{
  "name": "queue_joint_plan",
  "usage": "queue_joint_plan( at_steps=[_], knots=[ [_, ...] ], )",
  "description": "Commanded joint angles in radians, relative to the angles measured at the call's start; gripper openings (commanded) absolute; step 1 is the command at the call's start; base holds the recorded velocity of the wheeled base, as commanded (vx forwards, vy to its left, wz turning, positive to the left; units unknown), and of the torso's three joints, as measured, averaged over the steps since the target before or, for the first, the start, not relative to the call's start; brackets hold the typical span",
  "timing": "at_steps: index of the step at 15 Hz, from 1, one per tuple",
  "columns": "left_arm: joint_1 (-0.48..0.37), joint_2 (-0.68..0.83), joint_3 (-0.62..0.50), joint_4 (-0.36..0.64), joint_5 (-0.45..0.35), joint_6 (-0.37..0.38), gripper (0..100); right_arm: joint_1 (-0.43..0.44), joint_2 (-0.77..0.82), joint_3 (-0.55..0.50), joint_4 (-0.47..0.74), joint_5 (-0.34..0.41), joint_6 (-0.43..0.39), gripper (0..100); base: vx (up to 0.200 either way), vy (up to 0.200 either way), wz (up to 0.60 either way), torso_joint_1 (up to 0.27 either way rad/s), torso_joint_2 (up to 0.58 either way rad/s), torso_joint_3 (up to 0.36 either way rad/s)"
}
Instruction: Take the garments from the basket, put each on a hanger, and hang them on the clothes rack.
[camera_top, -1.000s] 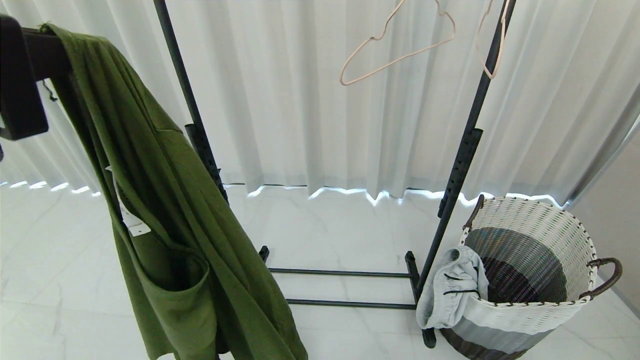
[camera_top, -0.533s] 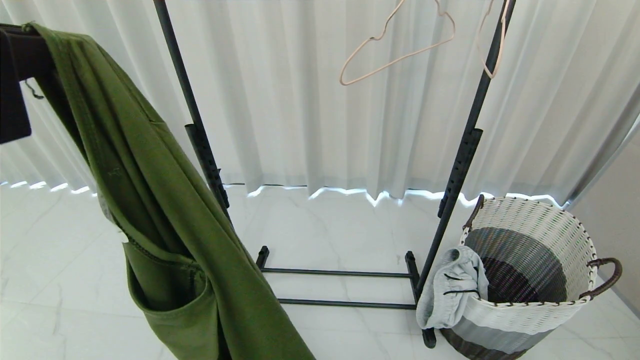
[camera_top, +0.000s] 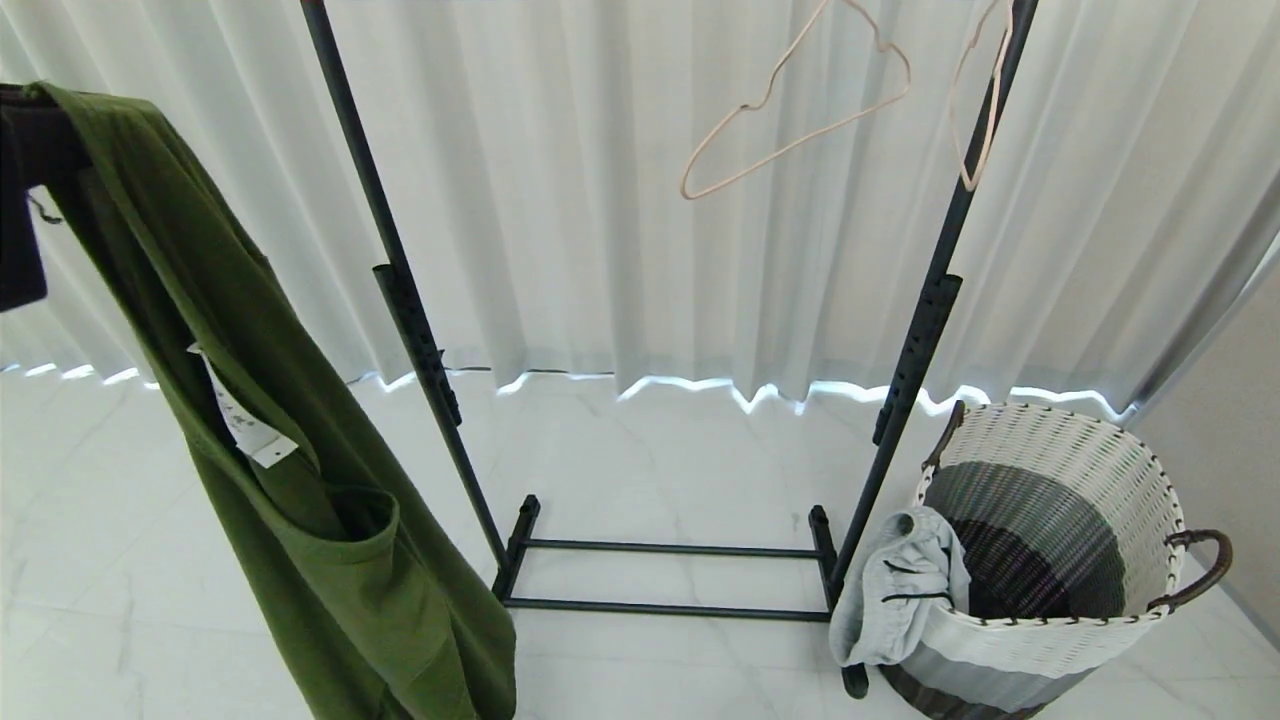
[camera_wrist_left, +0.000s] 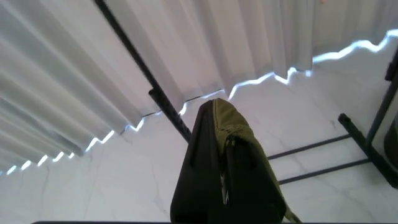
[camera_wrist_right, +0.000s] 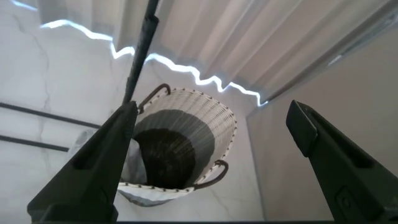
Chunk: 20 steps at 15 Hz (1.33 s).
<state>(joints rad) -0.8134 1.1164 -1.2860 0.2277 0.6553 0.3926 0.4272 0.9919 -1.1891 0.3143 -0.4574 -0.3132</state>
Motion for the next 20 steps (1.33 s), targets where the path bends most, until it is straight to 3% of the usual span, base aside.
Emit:
queue_joint_plan(
  at_steps=[1, 20],
  knots=[
    [0.000, -0.010, 0.002, -0.002, 0.001, 0.002, 0, 0.001, 0.002, 0.005, -0.001, 0.000, 0.002, 100, 0.000, 0.000, 0.00, 0.198, -0.54, -0.310],
    [0.000, -0.049, 0.054, -0.002, 0.001, 0.023, 0, -0.030, 0.002, 0.056, -0.015, 0.011, 0.006, 100, 0.000, 0.000, 0.00, 0.183, -0.45, -0.261]
  ],
)
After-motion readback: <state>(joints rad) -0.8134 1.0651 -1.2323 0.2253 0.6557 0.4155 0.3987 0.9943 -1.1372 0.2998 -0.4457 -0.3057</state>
